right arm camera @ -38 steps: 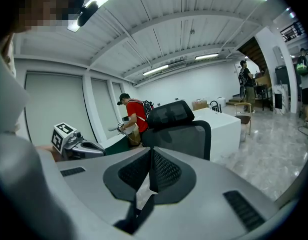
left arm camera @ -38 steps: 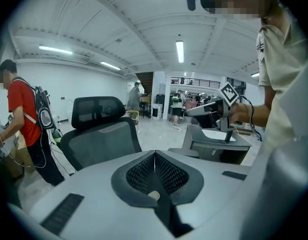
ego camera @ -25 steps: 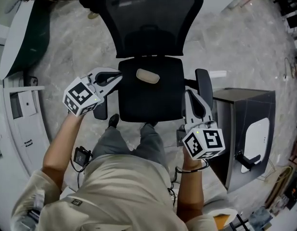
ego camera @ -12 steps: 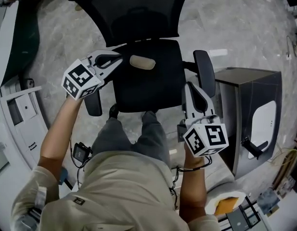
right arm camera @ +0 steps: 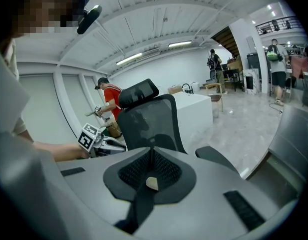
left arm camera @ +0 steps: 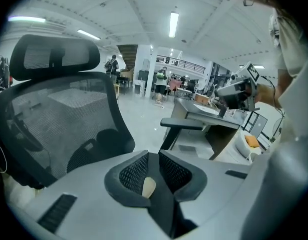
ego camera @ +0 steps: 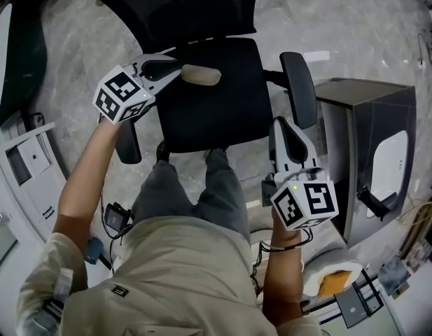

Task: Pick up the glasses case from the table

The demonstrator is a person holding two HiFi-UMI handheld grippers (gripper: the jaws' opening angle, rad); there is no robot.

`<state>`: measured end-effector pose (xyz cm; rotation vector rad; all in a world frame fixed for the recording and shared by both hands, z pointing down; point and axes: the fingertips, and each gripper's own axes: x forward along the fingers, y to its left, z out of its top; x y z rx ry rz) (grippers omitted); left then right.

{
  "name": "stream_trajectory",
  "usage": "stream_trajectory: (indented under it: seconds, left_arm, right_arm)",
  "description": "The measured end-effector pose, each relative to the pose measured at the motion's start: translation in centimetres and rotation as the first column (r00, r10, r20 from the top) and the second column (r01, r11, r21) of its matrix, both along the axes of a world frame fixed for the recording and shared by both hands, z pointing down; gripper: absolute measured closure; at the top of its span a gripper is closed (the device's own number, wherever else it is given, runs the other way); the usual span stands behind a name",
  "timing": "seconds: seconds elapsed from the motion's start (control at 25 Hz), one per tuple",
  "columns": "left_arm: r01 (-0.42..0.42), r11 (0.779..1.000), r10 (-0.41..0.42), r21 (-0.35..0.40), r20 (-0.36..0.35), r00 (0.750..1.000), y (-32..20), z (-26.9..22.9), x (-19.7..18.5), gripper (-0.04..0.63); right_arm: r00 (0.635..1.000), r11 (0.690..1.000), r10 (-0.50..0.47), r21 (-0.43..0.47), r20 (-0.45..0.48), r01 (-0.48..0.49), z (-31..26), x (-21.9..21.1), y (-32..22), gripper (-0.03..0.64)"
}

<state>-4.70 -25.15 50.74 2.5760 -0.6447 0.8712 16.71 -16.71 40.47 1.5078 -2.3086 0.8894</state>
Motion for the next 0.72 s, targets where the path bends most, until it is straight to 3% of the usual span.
stream_trajectory:
  seconds: [0.72]
  left_arm:
    - [-0.009,0.995,0.018,-0.099,0.088,0.996,-3.5,11.5,0.9,0.423]
  right_arm:
    - [0.998,0.994,0.054,-0.089,-0.021,-0.055,4.7,3.0,1.4,0.589]
